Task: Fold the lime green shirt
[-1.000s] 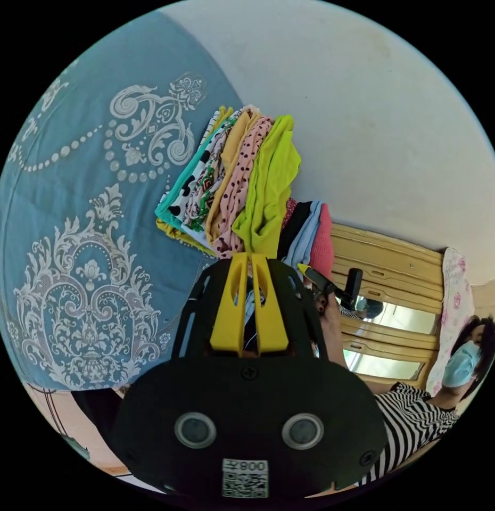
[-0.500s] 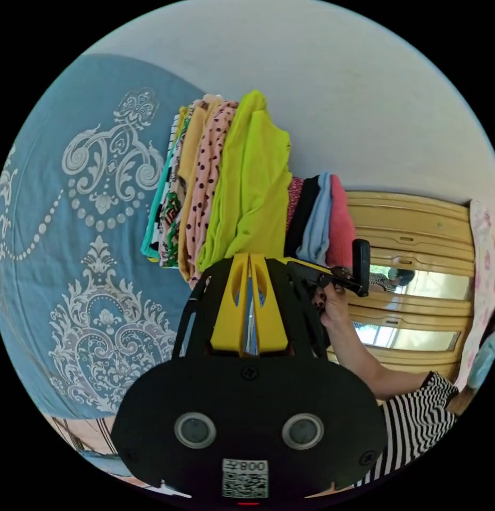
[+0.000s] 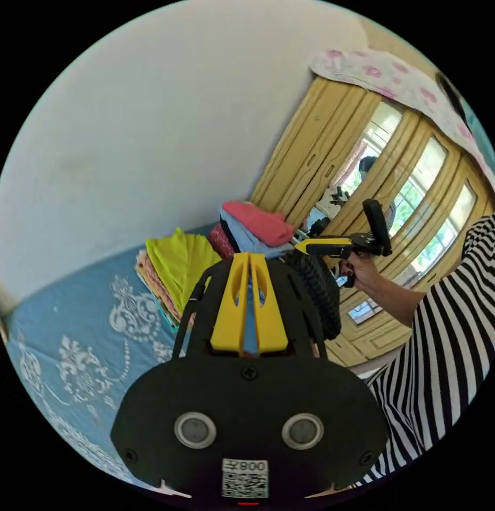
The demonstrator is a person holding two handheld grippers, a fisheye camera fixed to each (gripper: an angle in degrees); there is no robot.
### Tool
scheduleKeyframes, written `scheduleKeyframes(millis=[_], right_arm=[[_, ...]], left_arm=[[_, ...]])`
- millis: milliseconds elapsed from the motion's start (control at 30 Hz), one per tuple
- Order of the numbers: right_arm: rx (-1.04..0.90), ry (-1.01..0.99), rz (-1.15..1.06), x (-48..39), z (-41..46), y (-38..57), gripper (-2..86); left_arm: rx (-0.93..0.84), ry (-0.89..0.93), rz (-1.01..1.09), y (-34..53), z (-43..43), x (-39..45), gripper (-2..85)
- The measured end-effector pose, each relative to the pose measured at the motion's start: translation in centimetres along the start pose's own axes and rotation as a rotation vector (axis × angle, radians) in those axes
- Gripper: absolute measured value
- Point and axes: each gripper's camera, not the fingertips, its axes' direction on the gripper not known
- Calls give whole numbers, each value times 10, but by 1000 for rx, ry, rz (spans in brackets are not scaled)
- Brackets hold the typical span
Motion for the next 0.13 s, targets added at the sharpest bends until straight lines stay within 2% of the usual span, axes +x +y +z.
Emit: scheduleKeyframes(millis=[133], right_arm=[[204,177,22,-39,-94,34,1]], left_arm=[[150,0,167,-8,-45,65,24]])
